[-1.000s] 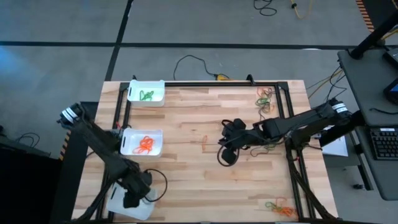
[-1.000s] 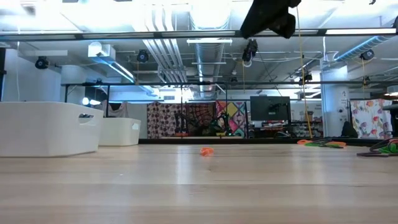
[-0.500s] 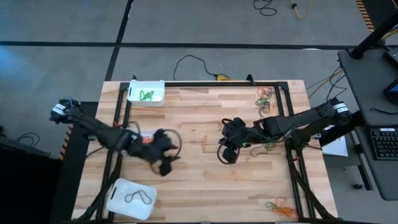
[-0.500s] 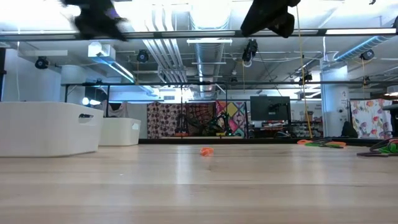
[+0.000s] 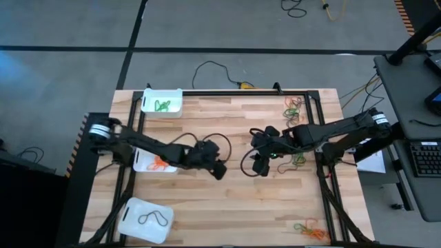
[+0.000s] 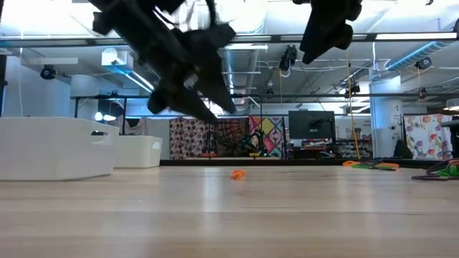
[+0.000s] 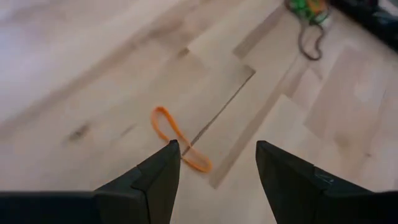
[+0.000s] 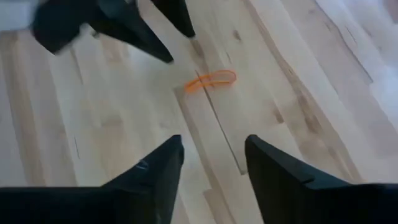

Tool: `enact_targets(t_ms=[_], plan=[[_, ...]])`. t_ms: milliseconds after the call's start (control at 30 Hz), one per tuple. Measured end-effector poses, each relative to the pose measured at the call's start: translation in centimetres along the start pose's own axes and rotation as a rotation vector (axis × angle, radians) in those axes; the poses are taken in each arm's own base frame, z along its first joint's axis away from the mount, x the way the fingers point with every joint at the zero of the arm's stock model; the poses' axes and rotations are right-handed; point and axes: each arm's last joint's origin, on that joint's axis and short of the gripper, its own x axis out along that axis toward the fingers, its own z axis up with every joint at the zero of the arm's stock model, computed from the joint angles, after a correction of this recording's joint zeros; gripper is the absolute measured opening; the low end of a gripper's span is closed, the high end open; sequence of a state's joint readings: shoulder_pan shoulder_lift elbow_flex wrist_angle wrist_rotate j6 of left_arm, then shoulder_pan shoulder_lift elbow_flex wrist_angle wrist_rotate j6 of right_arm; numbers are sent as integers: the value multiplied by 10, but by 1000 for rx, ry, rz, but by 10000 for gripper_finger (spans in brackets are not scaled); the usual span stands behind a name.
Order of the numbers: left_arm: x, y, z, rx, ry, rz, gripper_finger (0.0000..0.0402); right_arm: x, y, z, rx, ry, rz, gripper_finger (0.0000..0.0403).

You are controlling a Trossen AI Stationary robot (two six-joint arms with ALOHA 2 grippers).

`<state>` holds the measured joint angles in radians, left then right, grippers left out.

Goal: Sort rubber bands into baskets
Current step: Put the orange rubber band into the middle white bin

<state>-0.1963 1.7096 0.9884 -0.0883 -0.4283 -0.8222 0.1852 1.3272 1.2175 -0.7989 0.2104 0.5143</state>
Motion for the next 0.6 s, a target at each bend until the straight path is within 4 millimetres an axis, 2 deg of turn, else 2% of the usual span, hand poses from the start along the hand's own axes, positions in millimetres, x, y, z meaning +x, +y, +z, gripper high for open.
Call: enact_targets(t_ms=[200,367,600], plan=[[40,-13,-11,-68,46,61,194,-1,0,0,-69,0,2,202],[59,-24,-8,-32,129,156,191,-1,0,0,-80,-4,5,205],[87,-30,-12,28,292,257,147,0,1,0,-70,-1,3,206]])
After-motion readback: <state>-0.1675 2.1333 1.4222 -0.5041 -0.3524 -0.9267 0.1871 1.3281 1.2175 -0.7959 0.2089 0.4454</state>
